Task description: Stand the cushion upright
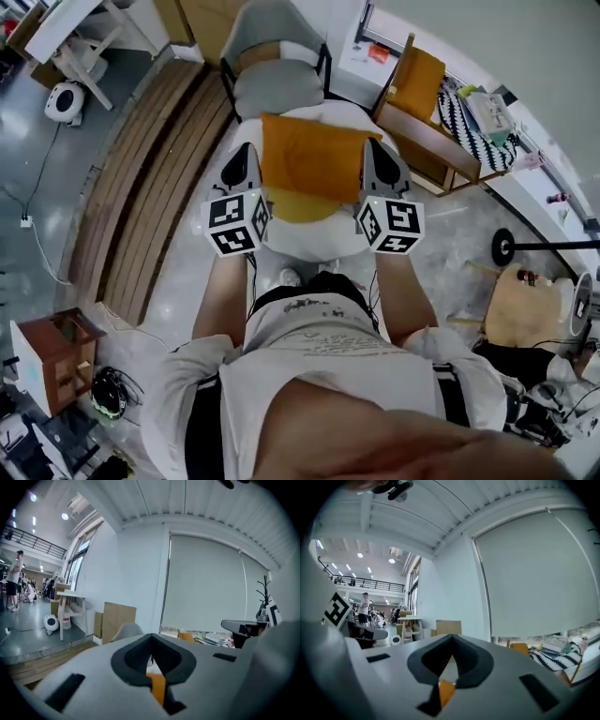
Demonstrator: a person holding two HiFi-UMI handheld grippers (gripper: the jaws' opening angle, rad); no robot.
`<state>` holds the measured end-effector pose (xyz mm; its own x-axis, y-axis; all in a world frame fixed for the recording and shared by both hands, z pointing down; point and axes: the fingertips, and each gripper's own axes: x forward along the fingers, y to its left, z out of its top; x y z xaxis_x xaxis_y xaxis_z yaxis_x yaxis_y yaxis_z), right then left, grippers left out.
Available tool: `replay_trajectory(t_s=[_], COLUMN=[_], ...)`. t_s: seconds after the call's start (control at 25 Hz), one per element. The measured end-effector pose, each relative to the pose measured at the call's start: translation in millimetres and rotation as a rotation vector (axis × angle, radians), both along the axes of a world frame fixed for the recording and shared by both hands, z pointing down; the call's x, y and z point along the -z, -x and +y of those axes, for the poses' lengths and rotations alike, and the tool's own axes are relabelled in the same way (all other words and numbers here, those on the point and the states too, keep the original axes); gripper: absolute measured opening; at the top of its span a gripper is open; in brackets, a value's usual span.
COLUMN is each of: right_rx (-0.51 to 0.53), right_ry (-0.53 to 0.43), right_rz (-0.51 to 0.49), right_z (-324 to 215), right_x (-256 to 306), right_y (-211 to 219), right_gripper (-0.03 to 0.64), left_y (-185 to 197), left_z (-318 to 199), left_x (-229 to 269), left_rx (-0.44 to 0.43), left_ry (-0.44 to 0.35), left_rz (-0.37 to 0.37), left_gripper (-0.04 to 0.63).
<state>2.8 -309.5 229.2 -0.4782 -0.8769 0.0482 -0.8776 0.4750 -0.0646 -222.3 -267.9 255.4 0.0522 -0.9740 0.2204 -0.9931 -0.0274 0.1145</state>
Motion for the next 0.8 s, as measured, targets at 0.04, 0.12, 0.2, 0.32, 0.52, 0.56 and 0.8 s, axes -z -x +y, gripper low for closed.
replay_trajectory(t_s=[0.04,0.12,0.2,0.32,0.52,0.56,0.8], right_rx=[-0.003,-0.006,-0.001,0.008,0.011,0.011,0.012], right_ry=[-0.02,-0.06,-0.099,-0.143,-0.174,-0.177,-0.175], right_rz=[-0.006,-0.014,-0.014,-0.014,-0.022,-0.021,-0.042], right_z=[3.4,8.6,11.9,15.7,24.9,25.8,21.1], right_x=[12.9,35.9,55.5,76.3,91.3,92.4,99.4], right_y=[2.0,7.5,14.4,24.3,38.0,39.0,36.8], right_gripper=[0.028,0.028,0.028,0.028,0.028,0.028,0.028], left_y=[4.7,11.2,14.4,15.3,23.6,25.3,23.8], left_z=[4.9,13.4,19.3,24.4,29.8,30.1,23.7], left_x=[16.2,45.0,67.0,84.5,93.6,94.6,105.8], left_rx=[0.003,0.004,0.004,0.002,-0.004,-0.003,-0.01], left_ry=[-0.029,-0.082,-0.125,-0.161,-0.179,-0.18,-0.2], left_rz=[-0.011,-0.035,-0.069,-0.097,-0.108,-0.109,-0.115], left_gripper=[0.021,0.021,0.021,0.021,0.021,0.021,0.021])
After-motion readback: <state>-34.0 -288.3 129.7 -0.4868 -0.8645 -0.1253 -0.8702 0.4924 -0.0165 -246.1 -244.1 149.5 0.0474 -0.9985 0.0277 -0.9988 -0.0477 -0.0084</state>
